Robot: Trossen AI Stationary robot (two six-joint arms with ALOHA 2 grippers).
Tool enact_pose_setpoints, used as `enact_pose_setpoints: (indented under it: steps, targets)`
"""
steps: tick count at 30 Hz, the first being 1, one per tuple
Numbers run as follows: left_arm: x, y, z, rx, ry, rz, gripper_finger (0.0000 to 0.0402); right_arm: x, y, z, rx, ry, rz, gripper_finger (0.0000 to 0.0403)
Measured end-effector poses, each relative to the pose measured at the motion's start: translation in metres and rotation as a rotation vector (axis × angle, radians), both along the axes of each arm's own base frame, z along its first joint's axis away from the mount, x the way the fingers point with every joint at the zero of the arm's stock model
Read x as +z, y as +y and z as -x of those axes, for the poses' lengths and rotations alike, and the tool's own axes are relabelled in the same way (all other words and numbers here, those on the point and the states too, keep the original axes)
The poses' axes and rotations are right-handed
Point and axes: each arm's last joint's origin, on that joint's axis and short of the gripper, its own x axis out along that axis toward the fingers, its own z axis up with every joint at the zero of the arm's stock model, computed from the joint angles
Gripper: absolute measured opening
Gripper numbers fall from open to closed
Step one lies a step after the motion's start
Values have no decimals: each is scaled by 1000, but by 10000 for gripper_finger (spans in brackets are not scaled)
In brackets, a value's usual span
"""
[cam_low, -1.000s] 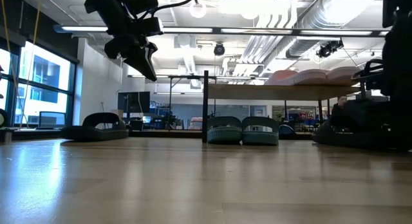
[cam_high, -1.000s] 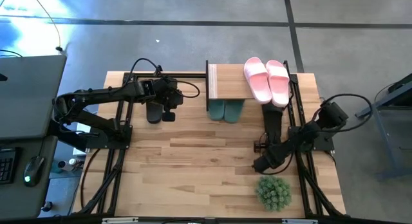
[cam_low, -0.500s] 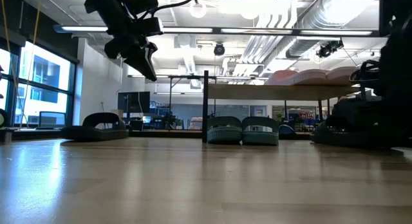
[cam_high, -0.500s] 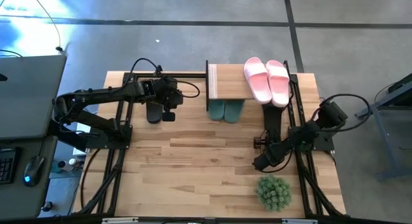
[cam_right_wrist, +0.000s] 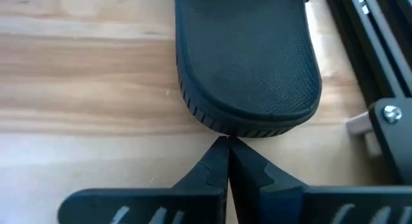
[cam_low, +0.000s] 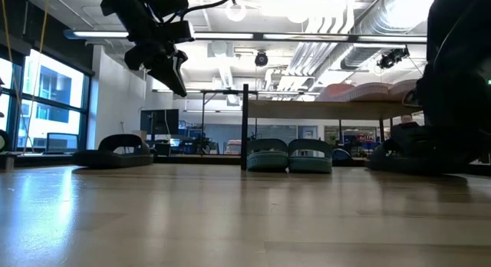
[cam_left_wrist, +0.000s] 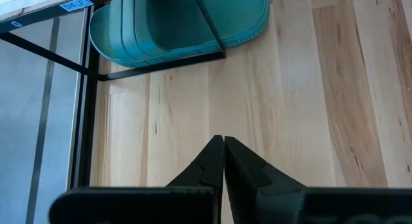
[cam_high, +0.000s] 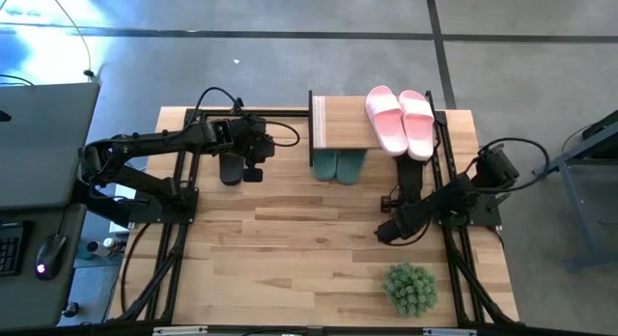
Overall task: Pick and place slides into the shelf
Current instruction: Put the right black slipper under the shelf
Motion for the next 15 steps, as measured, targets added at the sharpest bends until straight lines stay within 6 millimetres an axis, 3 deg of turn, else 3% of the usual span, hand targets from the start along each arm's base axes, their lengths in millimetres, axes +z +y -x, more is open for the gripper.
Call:
enact_pose_setpoints:
  steps: [15]
  targets:
    - [0,0,0,0,0,0,3,-10,-14,7,-32,-25,28,0]
